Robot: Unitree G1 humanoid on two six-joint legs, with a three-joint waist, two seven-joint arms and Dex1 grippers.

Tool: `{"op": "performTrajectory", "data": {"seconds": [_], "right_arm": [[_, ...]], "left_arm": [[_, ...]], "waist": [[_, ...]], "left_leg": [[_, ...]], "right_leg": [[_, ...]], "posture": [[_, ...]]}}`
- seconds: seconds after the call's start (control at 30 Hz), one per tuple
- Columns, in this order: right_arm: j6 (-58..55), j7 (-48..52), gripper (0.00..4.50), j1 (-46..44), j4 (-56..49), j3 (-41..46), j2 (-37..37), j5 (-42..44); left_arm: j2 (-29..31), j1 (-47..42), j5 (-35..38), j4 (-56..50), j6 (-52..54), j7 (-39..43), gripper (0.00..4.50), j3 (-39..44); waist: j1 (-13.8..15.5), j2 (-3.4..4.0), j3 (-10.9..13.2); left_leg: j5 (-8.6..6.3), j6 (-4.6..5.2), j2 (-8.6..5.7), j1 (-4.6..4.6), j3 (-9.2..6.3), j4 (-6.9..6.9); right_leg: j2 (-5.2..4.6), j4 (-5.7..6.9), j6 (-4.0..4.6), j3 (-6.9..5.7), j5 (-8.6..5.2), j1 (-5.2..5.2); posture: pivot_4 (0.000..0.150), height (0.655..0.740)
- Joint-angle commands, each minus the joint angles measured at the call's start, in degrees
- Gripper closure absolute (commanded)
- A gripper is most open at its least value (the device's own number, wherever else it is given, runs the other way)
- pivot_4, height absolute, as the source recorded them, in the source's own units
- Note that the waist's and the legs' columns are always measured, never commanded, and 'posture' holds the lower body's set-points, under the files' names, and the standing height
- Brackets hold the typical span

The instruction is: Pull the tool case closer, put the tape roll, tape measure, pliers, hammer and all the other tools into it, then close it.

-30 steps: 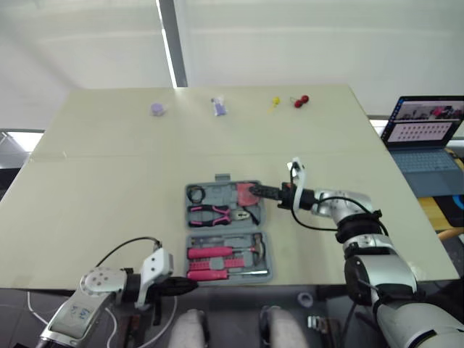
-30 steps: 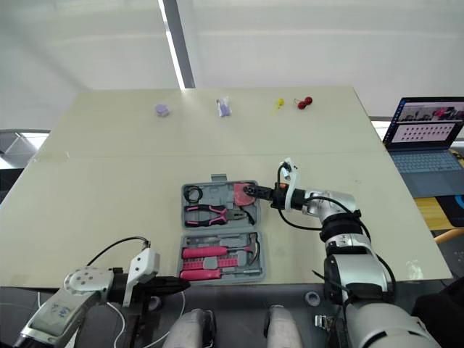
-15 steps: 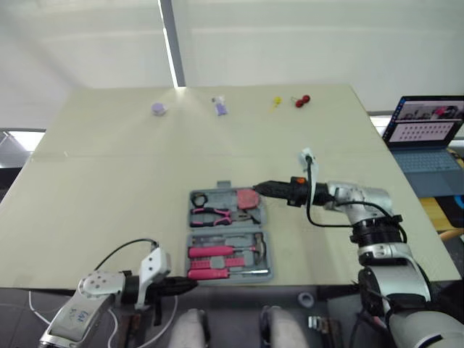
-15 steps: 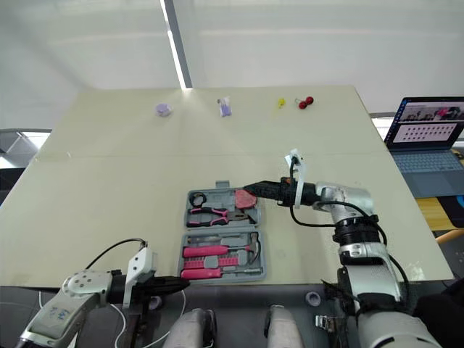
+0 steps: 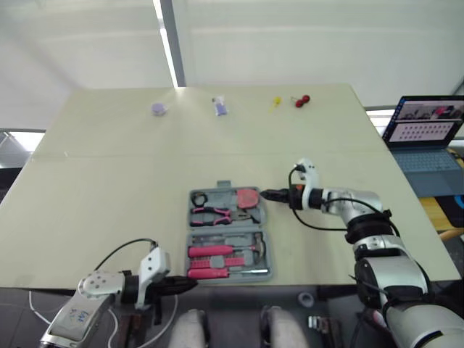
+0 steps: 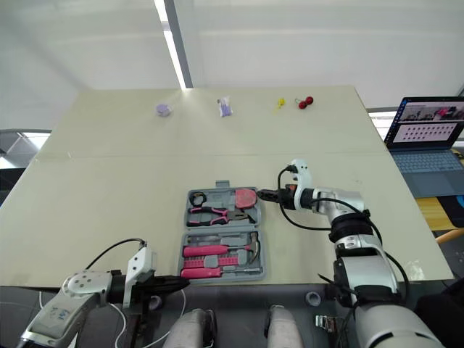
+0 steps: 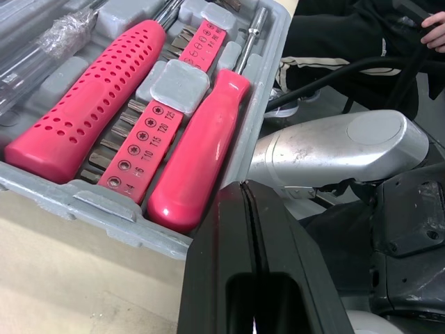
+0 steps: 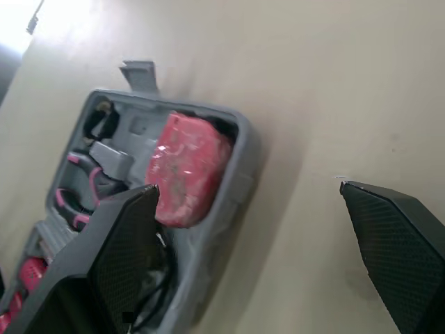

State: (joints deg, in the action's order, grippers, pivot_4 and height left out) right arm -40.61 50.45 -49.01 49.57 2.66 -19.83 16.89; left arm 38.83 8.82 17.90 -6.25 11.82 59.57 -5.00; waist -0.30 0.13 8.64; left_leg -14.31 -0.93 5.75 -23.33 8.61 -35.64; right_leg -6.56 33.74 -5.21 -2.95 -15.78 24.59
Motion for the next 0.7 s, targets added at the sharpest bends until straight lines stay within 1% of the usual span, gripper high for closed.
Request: {"op": "performTrajectory", "data": {"seconds": [0.03, 0.17, 0.37, 0.53, 0.7], "right_arm": [[-0.04, 1.28, 0.09, -0.67, 1.4, -0.86, 2.13, -0.41], [-1.49, 2.95, 0.09, -0.65, 1.37, -1.58, 4.77, -0.29], [-4.51, 6.75, 0.09, 0.35, -1.53, -2.16, 7.41, 1.25], [-4.05, 9.87, 0.09, 1.26, -5.49, 0.19, 7.33, 4.21], [-5.42, 13.56, 0.09, 1.64, -9.22, 1.3, 5.65, 6.56]], "left_arm": [[0.5, 0.56, -2.01, 2.41, 0.4, -1.47, 4.5, 0.19], [0.78, 0.57, -2.12, 2.45, 0.16, -1.21, 4.5, 0.03], [1.13, 0.93, -2.06, 2.43, -0.11, -1.02, 4.5, 0.21], [1.4, 1.46, -1.98, 2.1, -0.13, -1.13, 4.5, 0.41], [1.56, 1.68, -1.9, 2.09, -0.15, -1.05, 4.5, 0.45]], "waist": [[-0.08, -0.03, -0.02], [-0.09, -0.03, -0.03], [-0.1, -0.04, -0.04], [-0.16, -0.02, -0.02], [-0.16, 0.06, 0.03]], "left_leg": [[0.0, 0.0, 0.0, 0.03, 0.01, 0.0], [0.0, 0.0, 0.03, 0.04, -0.01, 0.01], [0.0, 0.0, 0.05, 0.03, -0.02, 0.01], [0.0, 0.0, 0.07, 0.03, -0.02, 0.09], [0.0, 0.0, 0.05, 0.01, -0.01, 0.15]], "right_leg": [[0.01, 0.0, 0.0, 0.0, 0.0, -0.03], [0.02, 0.01, 0.0, -0.02, 0.0, -0.03], [0.01, 0.02, 0.01, -0.02, 0.01, -0.03], [0.05, 0.02, 0.04, -0.01, -0.01, 0.02], [0.05, 0.04, 0.04, 0.05, -0.01, 0.0]], "posture": [[0.15, 0.74], [0.15, 0.74], [0.15, 0.74], [0.15, 0.74], [0.15, 0.74]]}}
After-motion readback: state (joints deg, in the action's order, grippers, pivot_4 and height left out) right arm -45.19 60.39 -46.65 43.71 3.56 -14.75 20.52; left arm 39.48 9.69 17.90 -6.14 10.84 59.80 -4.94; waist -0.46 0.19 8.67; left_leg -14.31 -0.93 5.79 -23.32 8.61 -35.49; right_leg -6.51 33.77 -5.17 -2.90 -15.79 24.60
